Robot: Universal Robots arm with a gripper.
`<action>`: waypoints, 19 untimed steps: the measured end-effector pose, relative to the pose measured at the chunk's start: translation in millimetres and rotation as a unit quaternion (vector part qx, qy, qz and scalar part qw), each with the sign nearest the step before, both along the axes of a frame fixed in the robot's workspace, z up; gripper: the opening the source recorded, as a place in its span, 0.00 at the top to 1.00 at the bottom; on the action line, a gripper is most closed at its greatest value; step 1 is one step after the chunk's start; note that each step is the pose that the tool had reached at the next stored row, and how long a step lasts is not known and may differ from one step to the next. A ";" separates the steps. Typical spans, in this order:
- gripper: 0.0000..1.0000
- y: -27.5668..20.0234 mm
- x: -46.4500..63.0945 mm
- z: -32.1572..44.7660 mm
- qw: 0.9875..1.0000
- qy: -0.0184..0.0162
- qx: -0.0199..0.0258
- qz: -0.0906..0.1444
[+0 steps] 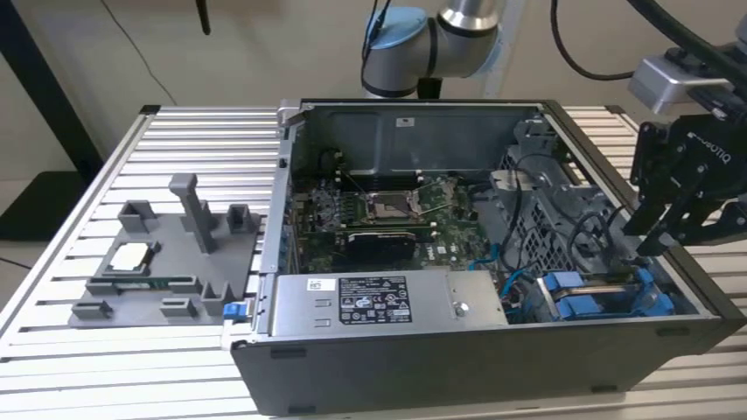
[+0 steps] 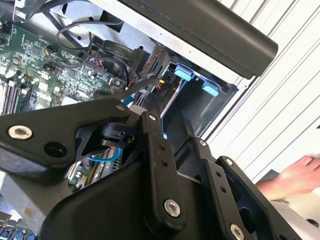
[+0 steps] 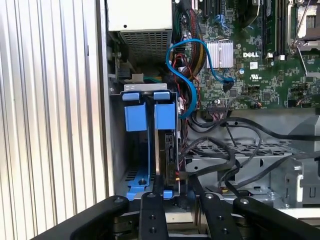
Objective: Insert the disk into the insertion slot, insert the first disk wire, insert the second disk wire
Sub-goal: 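Insert the second disk wire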
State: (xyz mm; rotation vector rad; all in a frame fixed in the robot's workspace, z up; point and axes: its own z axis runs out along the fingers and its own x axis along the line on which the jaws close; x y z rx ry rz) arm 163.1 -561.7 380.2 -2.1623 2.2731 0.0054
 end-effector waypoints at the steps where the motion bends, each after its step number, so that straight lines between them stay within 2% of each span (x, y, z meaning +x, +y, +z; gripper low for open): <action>1: 0.67 0.0 0.5 0.0 1.000 0.000 0.000 0.000; 11: 0.67 0.2 8.6 0.4 1.000 0.001 0.000 0.000; 19: 0.67 2.8 9.7 13.1 1.000 0.003 0.000 0.000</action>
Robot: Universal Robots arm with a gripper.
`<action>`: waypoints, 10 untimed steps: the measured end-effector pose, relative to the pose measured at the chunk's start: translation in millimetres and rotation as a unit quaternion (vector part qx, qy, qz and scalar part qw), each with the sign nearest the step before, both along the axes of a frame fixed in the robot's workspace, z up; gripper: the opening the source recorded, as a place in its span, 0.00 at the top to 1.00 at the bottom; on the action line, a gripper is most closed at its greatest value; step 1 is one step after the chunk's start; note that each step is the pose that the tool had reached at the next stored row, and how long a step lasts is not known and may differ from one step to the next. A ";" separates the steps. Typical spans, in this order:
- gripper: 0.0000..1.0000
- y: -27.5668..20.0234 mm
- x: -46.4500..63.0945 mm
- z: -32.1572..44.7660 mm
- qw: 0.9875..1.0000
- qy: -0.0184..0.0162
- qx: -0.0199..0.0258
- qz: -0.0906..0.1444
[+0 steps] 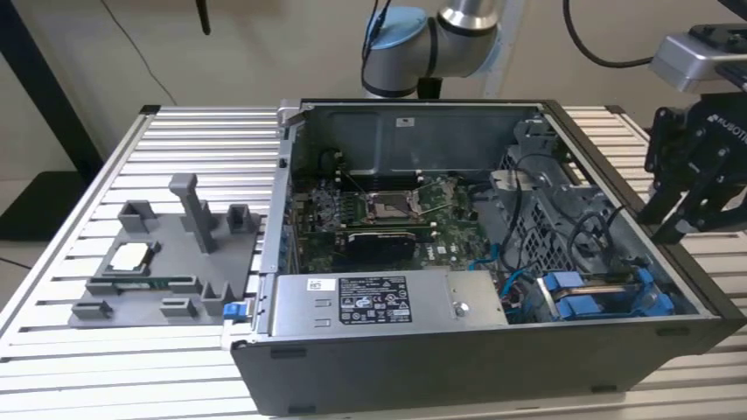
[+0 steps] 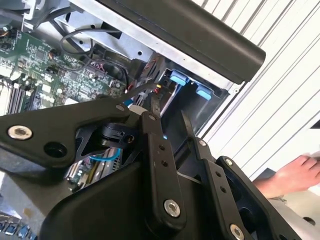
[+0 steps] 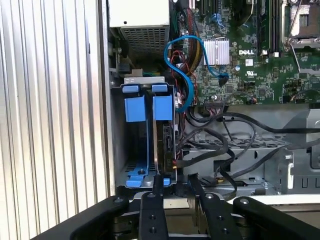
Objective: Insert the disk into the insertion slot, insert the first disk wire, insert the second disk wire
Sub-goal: 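Insert the second disk wire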
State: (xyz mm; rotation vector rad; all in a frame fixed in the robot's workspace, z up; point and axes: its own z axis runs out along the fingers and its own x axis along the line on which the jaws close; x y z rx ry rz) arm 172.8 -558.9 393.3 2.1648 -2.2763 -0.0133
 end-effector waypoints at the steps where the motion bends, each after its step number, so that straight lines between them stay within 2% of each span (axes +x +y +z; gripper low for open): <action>1: 0.67 0.9 0.1 0.2 1.000 0.000 0.000 0.000; 6: 0.67 3.4 1.0 0.3 1.000 0.000 0.000 0.000; 10: 0.67 9.1 2.3 0.3 1.000 0.000 0.000 0.002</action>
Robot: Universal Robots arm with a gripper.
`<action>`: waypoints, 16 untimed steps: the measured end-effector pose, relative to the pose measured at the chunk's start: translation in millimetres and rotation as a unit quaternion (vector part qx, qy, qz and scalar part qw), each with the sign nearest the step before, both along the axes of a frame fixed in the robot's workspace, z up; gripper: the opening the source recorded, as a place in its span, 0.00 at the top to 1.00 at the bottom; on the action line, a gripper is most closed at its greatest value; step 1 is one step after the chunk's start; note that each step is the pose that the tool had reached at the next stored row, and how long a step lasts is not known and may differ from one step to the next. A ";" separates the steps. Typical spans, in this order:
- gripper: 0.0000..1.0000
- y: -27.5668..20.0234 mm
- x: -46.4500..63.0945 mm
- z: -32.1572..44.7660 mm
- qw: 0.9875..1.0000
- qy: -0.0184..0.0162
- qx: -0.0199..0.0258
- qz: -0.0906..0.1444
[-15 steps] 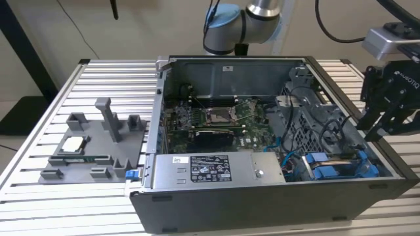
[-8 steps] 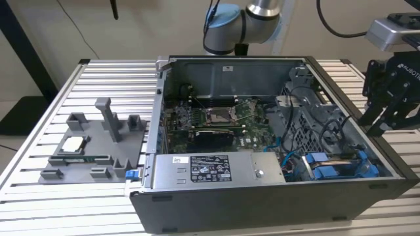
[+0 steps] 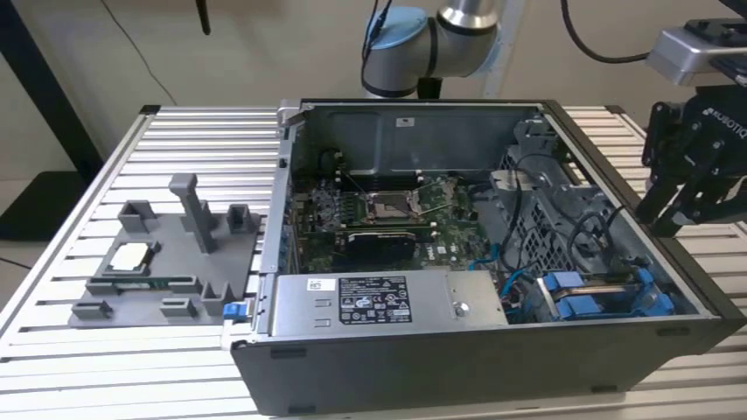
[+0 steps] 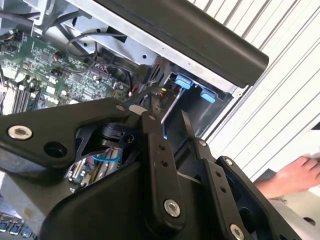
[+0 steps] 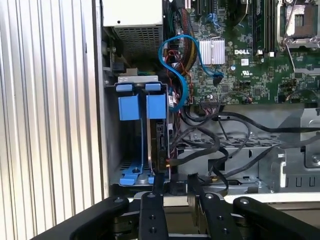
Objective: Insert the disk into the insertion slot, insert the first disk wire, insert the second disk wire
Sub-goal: 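Insert the second disk wire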
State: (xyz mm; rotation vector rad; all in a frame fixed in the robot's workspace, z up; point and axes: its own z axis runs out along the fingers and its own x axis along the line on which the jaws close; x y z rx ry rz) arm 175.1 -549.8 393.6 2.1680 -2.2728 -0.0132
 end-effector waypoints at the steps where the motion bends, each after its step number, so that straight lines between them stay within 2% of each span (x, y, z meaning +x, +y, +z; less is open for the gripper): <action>1: 0.67 1.8 0.3 0.0 1.000 0.000 0.000 0.000; 10: 0.67 19.2 3.0 -0.1 1.000 0.000 0.000 0.003; 12: 0.67 20.9 3.2 -0.1 1.000 0.000 0.000 0.003; 16: 0.67 21.0 3.3 -0.1 1.000 0.000 0.000 0.003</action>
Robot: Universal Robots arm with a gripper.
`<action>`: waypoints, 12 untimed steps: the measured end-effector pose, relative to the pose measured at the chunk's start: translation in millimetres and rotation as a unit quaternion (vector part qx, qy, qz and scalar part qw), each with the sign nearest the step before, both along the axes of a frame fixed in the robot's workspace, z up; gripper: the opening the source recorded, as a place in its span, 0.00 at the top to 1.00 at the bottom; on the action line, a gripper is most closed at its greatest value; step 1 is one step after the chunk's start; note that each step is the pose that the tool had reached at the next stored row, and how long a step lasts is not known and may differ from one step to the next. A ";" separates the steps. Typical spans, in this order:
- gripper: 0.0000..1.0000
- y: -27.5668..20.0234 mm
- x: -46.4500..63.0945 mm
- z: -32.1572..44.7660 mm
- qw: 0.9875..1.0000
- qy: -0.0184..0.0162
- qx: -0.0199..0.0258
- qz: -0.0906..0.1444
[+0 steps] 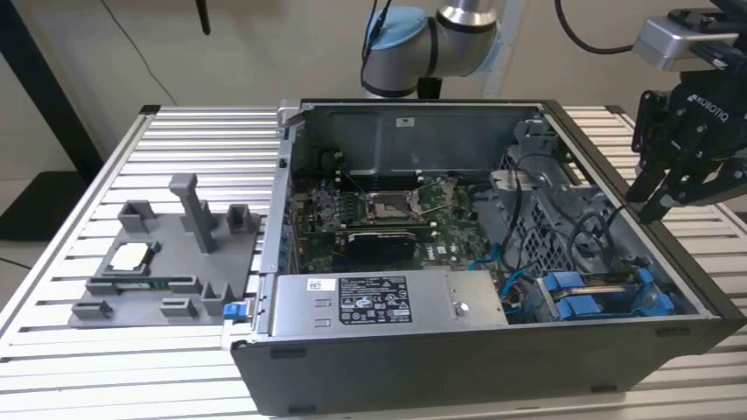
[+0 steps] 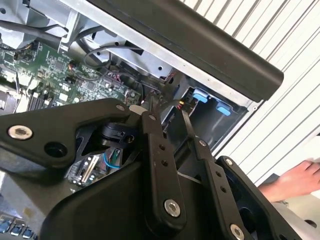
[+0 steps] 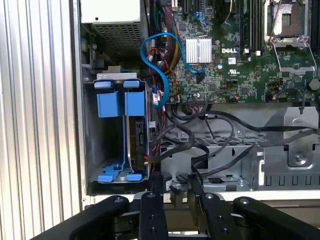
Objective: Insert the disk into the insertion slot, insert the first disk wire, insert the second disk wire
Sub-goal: 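Insert the second disk wire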
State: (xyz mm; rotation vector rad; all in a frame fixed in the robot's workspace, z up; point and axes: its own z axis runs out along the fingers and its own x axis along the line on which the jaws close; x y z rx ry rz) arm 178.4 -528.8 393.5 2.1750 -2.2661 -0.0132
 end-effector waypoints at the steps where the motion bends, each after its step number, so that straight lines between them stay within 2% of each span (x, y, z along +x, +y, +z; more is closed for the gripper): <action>1: 0.67 0.2 0.0 0.0 1.000 0.000 0.000 0.000; 4: 0.67 3.2 0.0 0.0 1.000 0.000 0.000 0.000; 12: 0.67 17.4 0.3 -0.1 1.000 0.000 0.000 0.000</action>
